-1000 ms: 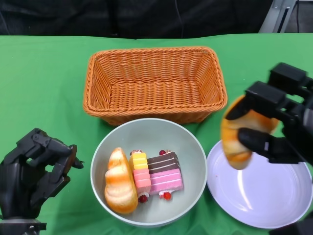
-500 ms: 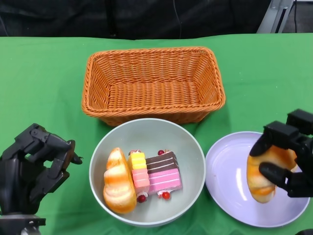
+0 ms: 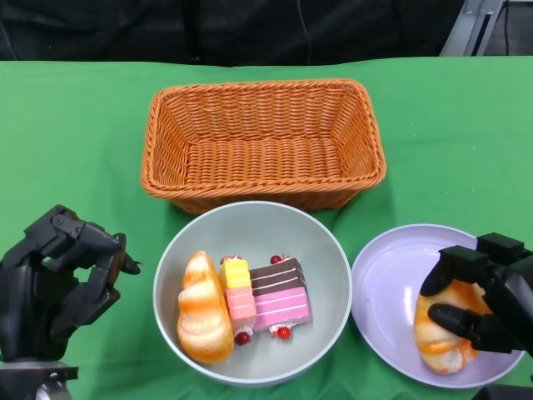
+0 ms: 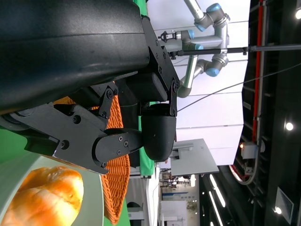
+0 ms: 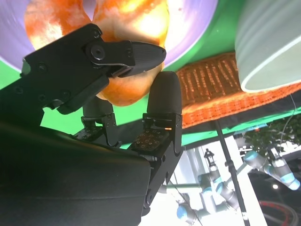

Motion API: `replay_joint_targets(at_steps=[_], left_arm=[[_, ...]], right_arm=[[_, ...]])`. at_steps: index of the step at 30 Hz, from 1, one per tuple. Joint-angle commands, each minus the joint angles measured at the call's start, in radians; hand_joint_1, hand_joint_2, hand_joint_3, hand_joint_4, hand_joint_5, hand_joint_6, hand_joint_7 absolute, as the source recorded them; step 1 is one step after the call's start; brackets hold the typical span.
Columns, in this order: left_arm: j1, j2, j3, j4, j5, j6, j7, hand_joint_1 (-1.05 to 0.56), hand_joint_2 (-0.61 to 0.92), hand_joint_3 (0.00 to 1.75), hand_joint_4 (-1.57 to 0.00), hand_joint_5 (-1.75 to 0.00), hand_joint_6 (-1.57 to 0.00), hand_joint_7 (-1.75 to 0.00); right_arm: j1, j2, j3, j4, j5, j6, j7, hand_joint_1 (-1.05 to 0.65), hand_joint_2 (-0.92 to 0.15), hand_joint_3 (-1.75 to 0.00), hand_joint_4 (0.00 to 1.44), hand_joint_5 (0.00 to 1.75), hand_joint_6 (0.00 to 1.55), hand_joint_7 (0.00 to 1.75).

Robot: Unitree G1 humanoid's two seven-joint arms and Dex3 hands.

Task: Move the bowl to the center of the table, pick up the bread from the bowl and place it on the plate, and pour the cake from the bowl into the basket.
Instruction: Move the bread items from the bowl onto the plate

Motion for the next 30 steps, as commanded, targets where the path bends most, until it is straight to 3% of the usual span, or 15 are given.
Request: replay_joint_targets(at_steps=[1, 3, 6, 8, 10, 12, 15, 17, 19, 22, 30], left_arm=[[0.017, 0.009, -0.002, -0.014, 0.007, -0.007, 0.013, -0.09, 0.73, 0.66, -0.82, -1.57, -0.83, -1.29], [0.019, 0.01, -0.003, -0.013, 0.01, -0.01, 0.012, -0.09, 0.73, 0.66, -0.81, -1.58, -0.82, -1.3], [0.022, 0.007, -0.004, -0.013, 0.008, -0.008, 0.014, -0.1, 0.73, 0.66, -0.81, -1.58, -0.81, -1.3], [0.021, 0.007, -0.004, -0.01, 0.007, -0.01, 0.015, -0.1, 0.73, 0.65, -0.81, -1.58, -0.81, -1.3], [0.021, 0.006, -0.004, -0.009, 0.0, -0.004, 0.013, -0.1, 0.73, 0.64, -0.81, -1.58, -0.81, -1.3], [0.022, 0.004, -0.004, -0.01, -0.002, 0.005, 0.018, -0.1, 0.74, 0.62, -0.83, -1.55, -0.85, -1.26], [0.02, 0.007, -0.005, -0.002, 0.0, -0.002, 0.013, -0.09, 0.75, 0.61, -0.84, -1.54, -0.86, -1.24], [0.02, 0.008, -0.005, -0.002, 0.004, -0.003, 0.014, -0.1, 0.76, 0.6, -0.83, -1.55, -0.85, -1.26], [0.02, 0.007, -0.006, -0.002, 0.001, -0.002, 0.012, -0.1, 0.76, 0.59, -0.83, -1.56, -0.84, -1.27], [0.022, 0.004, -0.007, -0.007, 0.0, 0.004, 0.015, -0.09, 0.77, 0.58, -0.83, -1.56, -0.84, -1.27], [0.023, 0.008, -0.01, -0.002, 0.002, 0.004, 0.009, -0.09, 0.77, 0.56, -0.83, -1.56, -0.84, -1.27]], right_arm=[[-0.04, -0.018, 0.028, 0.062, -0.004, 0.001, -0.023, -0.07, -0.87, -0.34, 0.76, 1.71, 0.84, 1.07], [-0.055, -0.021, 0.044, 0.087, -0.007, 0.012, -0.029, -0.07, -0.89, -0.28, 0.76, 1.67, 0.85, 1.02], [-0.076, -0.019, 0.064, 0.123, -0.012, 0.048, -0.028, -0.09, -0.91, -0.12, 0.77, 1.43, 0.95, 0.59], [-0.082, -0.023, 0.075, 0.129, -0.006, 0.059, -0.026, -0.1, -0.91, -0.07, 0.76, 1.34, 0.99, 0.43], [-0.082, -0.029, 0.079, 0.12, 0.005, 0.062, -0.019, -0.12, -0.9, -0.03, 0.73, 1.16, 0.96, 0.26], [-0.074, -0.032, 0.076, 0.094, 0.015, 0.078, 0.0, -0.15, -0.88, -0.01, 0.66, 1.14, 0.89, 0.14], [-0.057, -0.043, 0.076, 0.033, -0.001, 0.142, 0.044, -0.2, -0.86, 0.0, 0.63, 1.01, 0.84, 0.05], [-0.034, -0.052, 0.076, -0.033, -0.019, 0.204, 0.08, -0.36, -0.88, 0.0, 0.68, 0.44, 0.77, 0.01], [-0.01, -0.056, 0.072, -0.102, -0.014, 0.255, 0.131, -0.44, -0.88, 0.0, 0.7, 0.18, 0.72, 0.0], [0.018, -0.059, 0.066, -0.172, -0.002, 0.287, 0.172, -0.54, -0.89, -0.01, 0.67, 0.07, 0.68, 0.0], [0.059, -0.056, 0.038, -0.299, 0.028, 0.295, 0.193, -0.63, -0.91, -0.01, 0.66, 0.03, 0.62, 0.0]])
